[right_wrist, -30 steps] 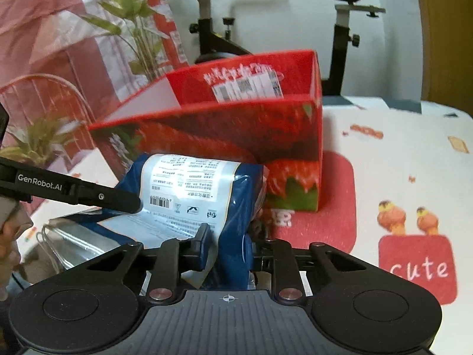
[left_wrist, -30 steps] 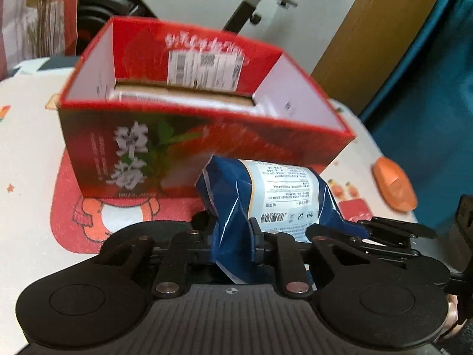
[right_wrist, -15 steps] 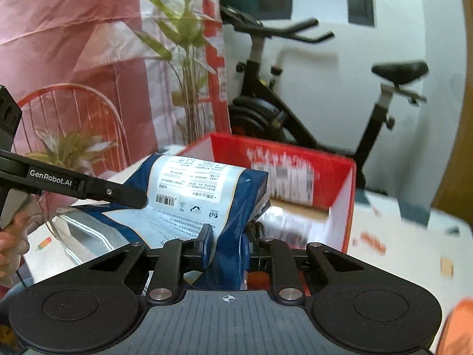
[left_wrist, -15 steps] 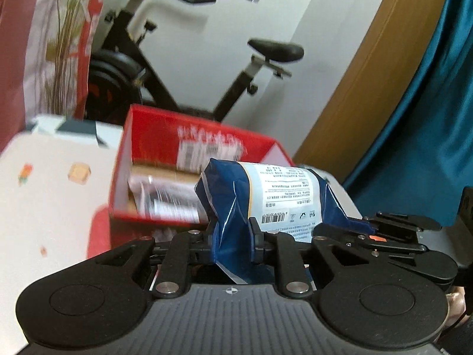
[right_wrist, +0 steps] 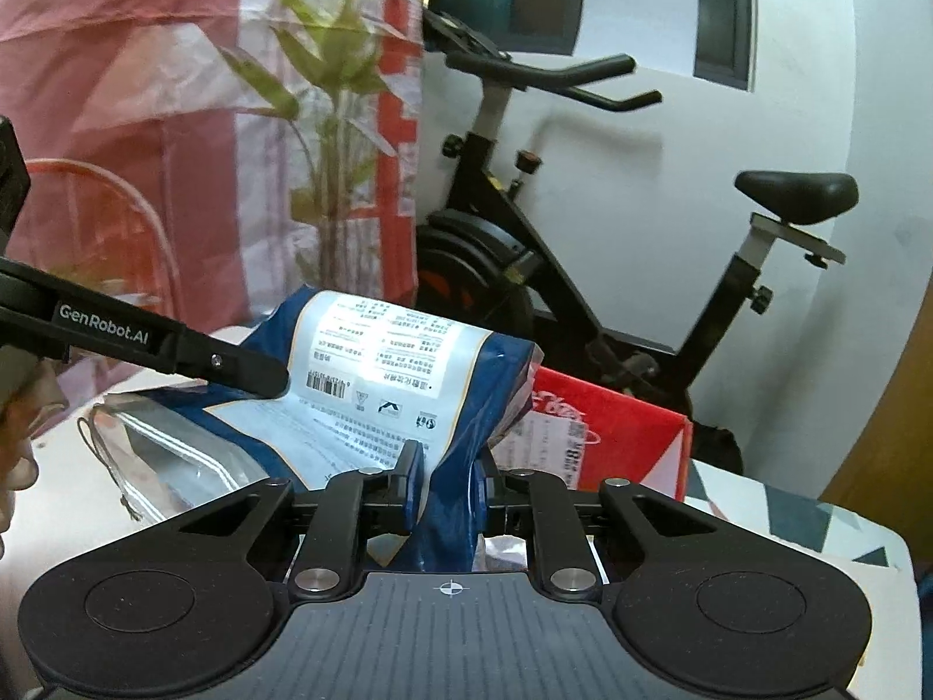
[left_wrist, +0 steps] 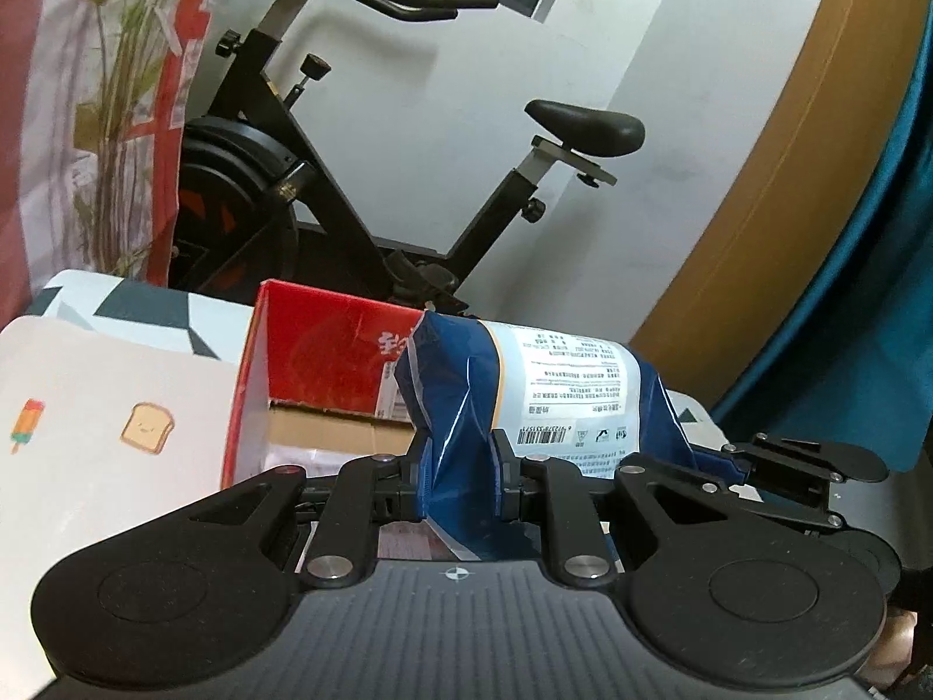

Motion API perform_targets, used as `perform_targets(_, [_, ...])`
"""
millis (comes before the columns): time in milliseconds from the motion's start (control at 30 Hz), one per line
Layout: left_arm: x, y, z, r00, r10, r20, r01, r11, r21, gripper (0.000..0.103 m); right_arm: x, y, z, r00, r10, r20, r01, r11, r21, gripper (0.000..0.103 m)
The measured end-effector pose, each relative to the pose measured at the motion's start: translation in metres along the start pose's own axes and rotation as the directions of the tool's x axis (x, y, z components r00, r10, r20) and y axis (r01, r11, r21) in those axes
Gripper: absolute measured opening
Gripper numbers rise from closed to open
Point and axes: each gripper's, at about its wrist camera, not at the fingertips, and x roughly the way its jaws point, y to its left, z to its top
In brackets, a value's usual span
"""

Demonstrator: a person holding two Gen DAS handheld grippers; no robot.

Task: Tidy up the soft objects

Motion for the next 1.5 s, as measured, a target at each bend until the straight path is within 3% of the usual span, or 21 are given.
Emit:
perform_targets(400, [0.050, 0.013, 0.012, 0.998, 0.030, -0.053, -0.033, 0.998, -0.052, 0.020, 0.056, -0.026, -0.001, 0.997, -0.041, -0.060, 0.043, 0.998, 0.033, 0.016])
perform_targets(667, [0.071, 0.016, 0.013, 0.992, 0.071, -0.107, -0.073, 0.997, -0.018, 0.021, 0.082, -0.028, -0.002, 0.991, -0.056, -0.119, 0.060, 0.998, 0.033, 0.017])
perform_targets(800, [0.074, 0.016, 0.013, 0.985, 0.129, -0.118, -0.127, 0.991, 0.031, 0.024, 0.085, -0.031, -0.005, 0.986, -0.070, -0.151, 0.079, 0.995, 0.055, 0.025])
perform_targets(867, [0.069, 0.015, 0.012, 0.985, 0.132, -0.109, -0.127, 0.991, 0.052, 0.034, 0.082, -0.035, -0.008, 0.986, -0.077, -0.150, 0.088, 0.994, 0.067, 0.028])
perform_targets(1033, [0.048, 0.014, 0.015, 0.988, 0.135, -0.081, -0.130, 0.990, 0.062, 0.037, 0.061, -0.043, -0.010, 0.989, -0.078, -0.125, 0.091, 0.990, 0.109, 0.029])
perform_targets(1200, [0.015, 0.003, 0.012, 0.991, 0.131, -0.030, -0.128, 0.988, 0.082, 0.053, 0.024, -0.049, -0.014, 0.996, -0.053, -0.068, 0.064, 0.982, 0.176, 0.033])
perform_targets(1500, [-0.047, -0.001, -0.021, 0.990, 0.142, 0.012, -0.143, 0.988, 0.053, 0.057, -0.038, -0.037, -0.043, 0.999, -0.032, 0.024, 0.024, 0.962, 0.272, 0.036])
